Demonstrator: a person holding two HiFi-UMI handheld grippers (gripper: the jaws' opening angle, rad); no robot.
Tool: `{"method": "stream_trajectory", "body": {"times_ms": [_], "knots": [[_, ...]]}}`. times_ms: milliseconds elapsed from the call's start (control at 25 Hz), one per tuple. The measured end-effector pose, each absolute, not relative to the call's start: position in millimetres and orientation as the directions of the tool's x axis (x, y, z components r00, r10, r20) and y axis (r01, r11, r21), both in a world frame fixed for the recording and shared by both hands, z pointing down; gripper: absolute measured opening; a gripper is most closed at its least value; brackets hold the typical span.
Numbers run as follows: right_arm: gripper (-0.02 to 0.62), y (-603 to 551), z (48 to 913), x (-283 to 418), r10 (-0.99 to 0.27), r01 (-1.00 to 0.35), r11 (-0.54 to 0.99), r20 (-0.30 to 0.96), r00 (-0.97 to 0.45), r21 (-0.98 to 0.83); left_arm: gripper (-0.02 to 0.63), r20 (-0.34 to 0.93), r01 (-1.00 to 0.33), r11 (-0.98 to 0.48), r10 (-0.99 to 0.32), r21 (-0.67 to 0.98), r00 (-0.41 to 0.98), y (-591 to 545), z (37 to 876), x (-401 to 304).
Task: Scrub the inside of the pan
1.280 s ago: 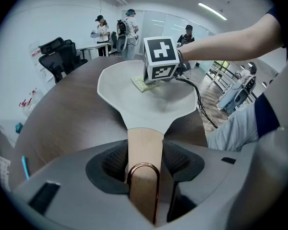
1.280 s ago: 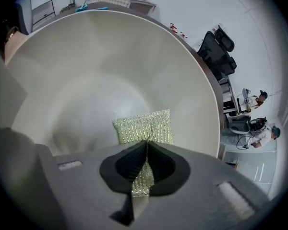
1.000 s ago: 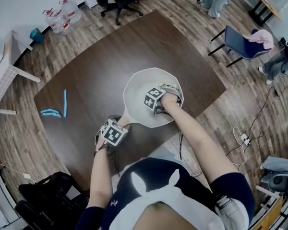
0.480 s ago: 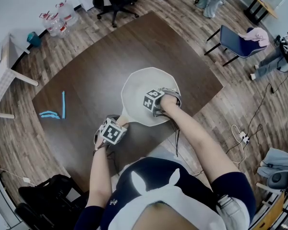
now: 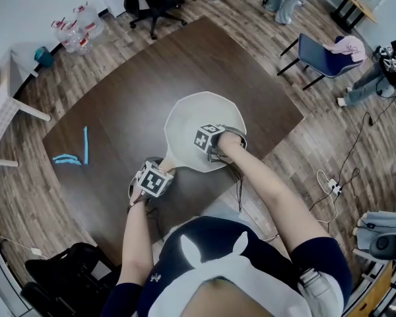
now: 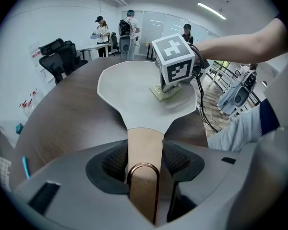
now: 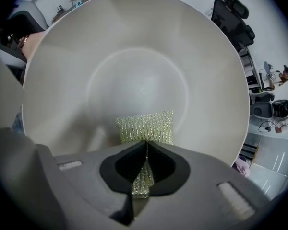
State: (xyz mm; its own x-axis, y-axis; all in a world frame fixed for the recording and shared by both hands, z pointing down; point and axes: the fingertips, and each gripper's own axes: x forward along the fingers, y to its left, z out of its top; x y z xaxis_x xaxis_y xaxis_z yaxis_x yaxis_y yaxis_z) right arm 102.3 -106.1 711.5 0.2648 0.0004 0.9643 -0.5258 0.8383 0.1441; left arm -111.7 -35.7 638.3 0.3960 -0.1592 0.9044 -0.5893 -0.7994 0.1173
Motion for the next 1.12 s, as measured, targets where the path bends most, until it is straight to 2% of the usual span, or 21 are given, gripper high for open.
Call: {"method": "stream_trajectory", "body": {"times_ms": [200,720,1000,1120], "knots": [[0.011,-95.8,711.1,96.3,0.039,-0.56,0.823,0.974,0.225,0.097,0.222,0.908,-0.598,-0.799,-0.202,0.065,0.367,-44.4,631.2,-117.1],[0.011,-74.6,706.7,71.5,0.106,-0.628,0.777,0.992,0.073,-0.037,0.222,0.907,-0.596,-0.8,-0.197,0.071,0.372,-42.7,632.0,-116.5],[0.011,-59.8,697.3,45.4,0.15,-0.683,0.711,0.985,-0.087,-0.169,0.222,0.905,-0.594,-0.801,-0.196,0.074,0.377,-43.2,631.2,-117.5],[0.011,-59.9,695.0,35.2,0.133,-0.66,0.73,0.984,-0.116,-0.177,0.222,0.903,-0.593,-0.802,-0.2,0.072,0.38,-43.5,630.9,-117.6]]}}
